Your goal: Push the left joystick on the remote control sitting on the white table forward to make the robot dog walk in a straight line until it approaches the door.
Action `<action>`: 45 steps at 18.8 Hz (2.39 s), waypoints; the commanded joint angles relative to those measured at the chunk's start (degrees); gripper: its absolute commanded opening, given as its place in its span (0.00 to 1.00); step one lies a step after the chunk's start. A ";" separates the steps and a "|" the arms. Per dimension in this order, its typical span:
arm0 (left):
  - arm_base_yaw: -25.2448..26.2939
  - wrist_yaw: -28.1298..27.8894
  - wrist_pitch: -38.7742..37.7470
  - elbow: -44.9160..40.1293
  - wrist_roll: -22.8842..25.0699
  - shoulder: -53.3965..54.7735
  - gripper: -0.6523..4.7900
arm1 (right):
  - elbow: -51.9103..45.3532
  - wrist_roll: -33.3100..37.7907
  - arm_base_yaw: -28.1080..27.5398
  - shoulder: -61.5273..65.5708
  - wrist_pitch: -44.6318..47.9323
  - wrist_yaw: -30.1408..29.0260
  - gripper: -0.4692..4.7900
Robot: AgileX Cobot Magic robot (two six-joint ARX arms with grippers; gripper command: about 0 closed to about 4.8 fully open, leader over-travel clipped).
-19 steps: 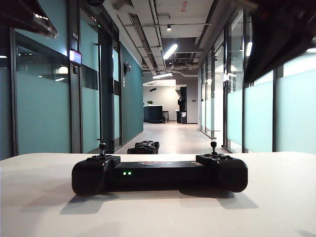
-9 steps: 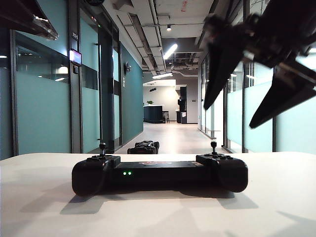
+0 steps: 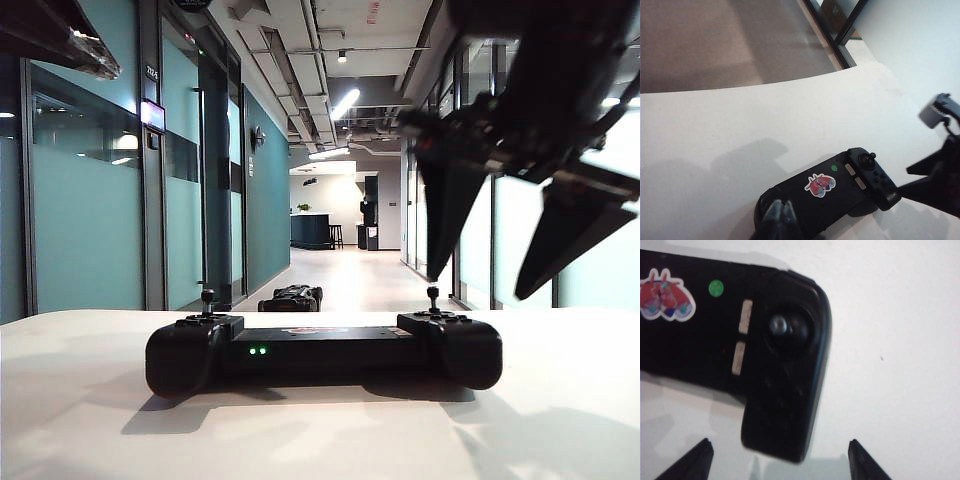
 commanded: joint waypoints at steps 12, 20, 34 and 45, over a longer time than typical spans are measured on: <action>0.07 0.57 0.46 0.39 -0.11 -0.11 0.11 | 0.87 -1.97 1.09 7.65 2.51 0.92 0.79; 0.07 0.57 0.35 0.39 -0.11 -0.11 0.11 | 0.87 -1.20 3.74 8.24 3.52 3.91 0.79; 0.07 0.55 0.31 0.39 -0.11 -0.11 0.11 | 1.79 0.17 3.72 11.80 3.54 4.17 0.59; 0.07 0.59 0.37 0.33 1.03 0.04 0.11 | 1.84 9.49 3.72 11.78 1.60 3.02 0.43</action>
